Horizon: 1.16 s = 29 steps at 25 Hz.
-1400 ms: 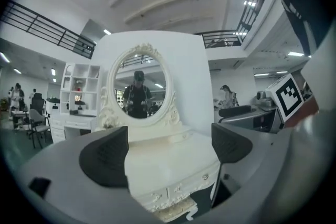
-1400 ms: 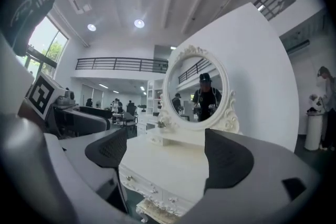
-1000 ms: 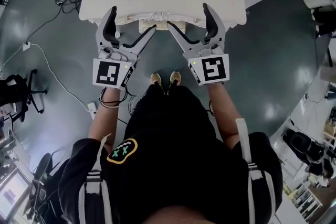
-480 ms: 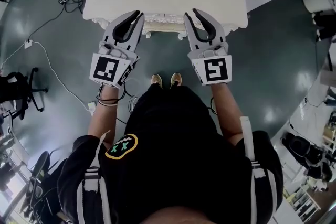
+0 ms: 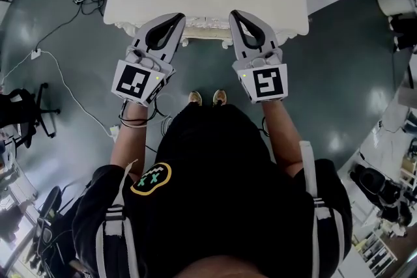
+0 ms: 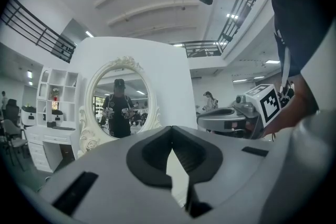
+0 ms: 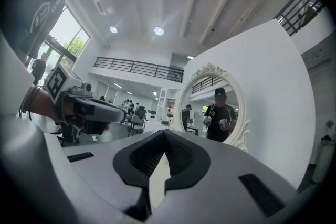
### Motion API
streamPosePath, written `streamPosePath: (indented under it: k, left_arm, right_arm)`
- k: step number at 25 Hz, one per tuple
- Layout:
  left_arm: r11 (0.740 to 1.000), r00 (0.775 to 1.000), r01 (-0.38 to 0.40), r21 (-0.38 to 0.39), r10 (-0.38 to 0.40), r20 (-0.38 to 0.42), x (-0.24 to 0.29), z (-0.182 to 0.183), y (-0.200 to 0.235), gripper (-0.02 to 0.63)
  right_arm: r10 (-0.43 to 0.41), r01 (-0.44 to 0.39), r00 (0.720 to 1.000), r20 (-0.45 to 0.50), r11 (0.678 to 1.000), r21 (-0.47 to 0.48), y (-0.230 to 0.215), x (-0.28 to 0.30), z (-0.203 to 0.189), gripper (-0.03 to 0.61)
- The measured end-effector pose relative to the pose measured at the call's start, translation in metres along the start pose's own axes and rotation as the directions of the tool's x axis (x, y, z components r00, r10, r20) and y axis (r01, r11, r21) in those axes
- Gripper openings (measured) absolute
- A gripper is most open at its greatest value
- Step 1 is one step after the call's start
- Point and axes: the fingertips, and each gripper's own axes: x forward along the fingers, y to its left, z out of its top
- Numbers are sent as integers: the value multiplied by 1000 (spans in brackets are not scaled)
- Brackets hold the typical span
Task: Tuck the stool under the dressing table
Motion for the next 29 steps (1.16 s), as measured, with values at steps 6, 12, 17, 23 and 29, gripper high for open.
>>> streamPosePath:
  k: [6, 12, 17, 23, 29]
  left_arm:
    - [1000, 1000, -4, 6, 4, -6, 4, 0, 4, 20]
    - [1000, 1000, 1, 2, -1, -8, 4, -2, 3, 20]
    - [1000, 1000, 6, 0, -6, -14, 5, -4, 1, 20]
    - [1000, 1000, 3, 2, -3, -7, 4, -1, 0, 20]
    - [1000, 1000, 2, 4, -2, -2, 4, 1, 1, 20]
  right_arm:
    - [8, -8, 1000, 11, 1000, 12, -2, 3, 4, 20]
    - [19, -20, 1000, 10, 999, 27, 0, 5, 2, 18]
    - [21, -22, 1000, 11, 999, 26, 0, 5, 2, 18]
    - [22, -22, 1000, 21, 999, 30, 1, 5, 5, 18]
    - [22, -22, 1000, 20, 999, 30, 0, 6, 7, 18]
